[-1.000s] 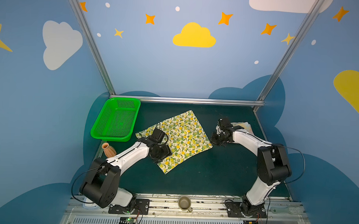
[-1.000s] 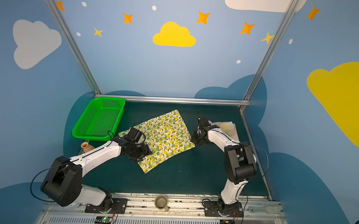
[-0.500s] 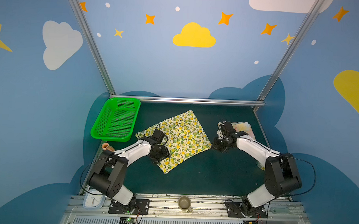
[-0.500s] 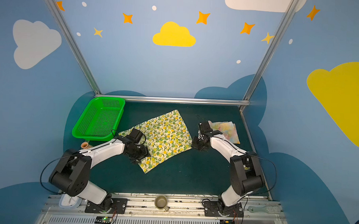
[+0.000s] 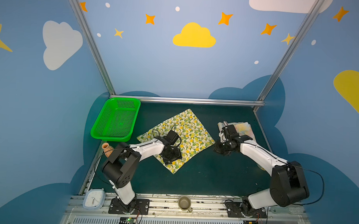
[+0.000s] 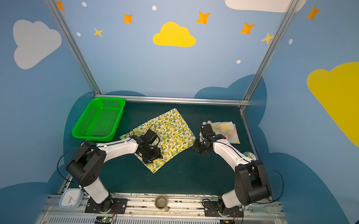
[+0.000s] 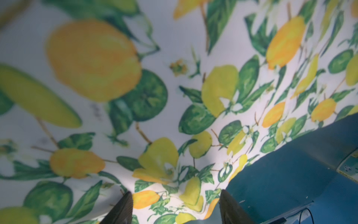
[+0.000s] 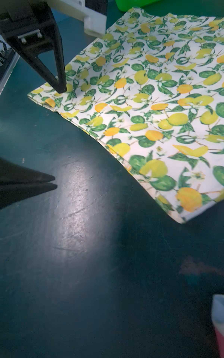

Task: Fold and stack skirts
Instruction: Rotate the skirt at the center of the table.

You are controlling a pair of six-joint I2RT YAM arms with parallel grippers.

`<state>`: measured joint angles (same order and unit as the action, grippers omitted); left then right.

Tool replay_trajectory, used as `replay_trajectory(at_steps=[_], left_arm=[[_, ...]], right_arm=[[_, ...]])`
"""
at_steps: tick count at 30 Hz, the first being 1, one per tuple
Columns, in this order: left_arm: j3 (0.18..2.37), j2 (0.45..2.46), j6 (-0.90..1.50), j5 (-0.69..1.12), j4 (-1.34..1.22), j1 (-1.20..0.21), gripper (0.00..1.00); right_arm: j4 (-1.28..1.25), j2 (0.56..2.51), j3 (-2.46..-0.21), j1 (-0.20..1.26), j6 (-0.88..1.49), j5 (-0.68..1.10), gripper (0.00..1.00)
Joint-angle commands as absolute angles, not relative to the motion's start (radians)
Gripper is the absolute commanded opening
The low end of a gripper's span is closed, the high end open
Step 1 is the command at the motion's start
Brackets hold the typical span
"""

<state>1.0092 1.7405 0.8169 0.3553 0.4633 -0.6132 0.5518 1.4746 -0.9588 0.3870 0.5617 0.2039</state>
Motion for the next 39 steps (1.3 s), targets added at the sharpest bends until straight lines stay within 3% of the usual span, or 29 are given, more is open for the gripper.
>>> replay_trajectory(at_steps=[1, 7, 12, 19, 25, 33, 39], left_arm=[[1.005, 1.855, 0.844, 0.385, 0.413, -0.663, 0.7], [1.081, 1.894, 0.855, 0.413, 0.393, -0.733, 0.69], [1.03, 1.776, 0.873, 0.422, 0.375, -0.688, 0.7], [0.956, 1.614, 0.796, 0.41, 0.475, -0.483, 0.7], [0.869, 1.524, 0.78, 0.429, 0.477, -0.312, 0.69], [0.758, 1.387, 0.79, 0.492, 0.469, -0.067, 0.66], [0.706, 1.317, 0.787, 0.491, 0.467, 0.103, 0.63]], right_arm=[[0.588, 1.443, -0.945, 0.387, 0.561, 0.205, 0.01], [0.603, 1.424, -0.94, 0.386, 0.55, 0.187, 0.01], [0.613, 1.448, -0.983, 0.374, 0.535, 0.184, 0.01], [0.547, 1.497, -1.014, 0.412, 0.548, 0.239, 0.0], [0.56, 1.542, -1.051, 0.535, 0.556, 0.201, 0.0], [0.532, 1.535, -1.034, 0.687, 0.566, 0.169, 0.13], [0.512, 1.58, -1.031, 0.724, 0.585, 0.225, 0.17]])
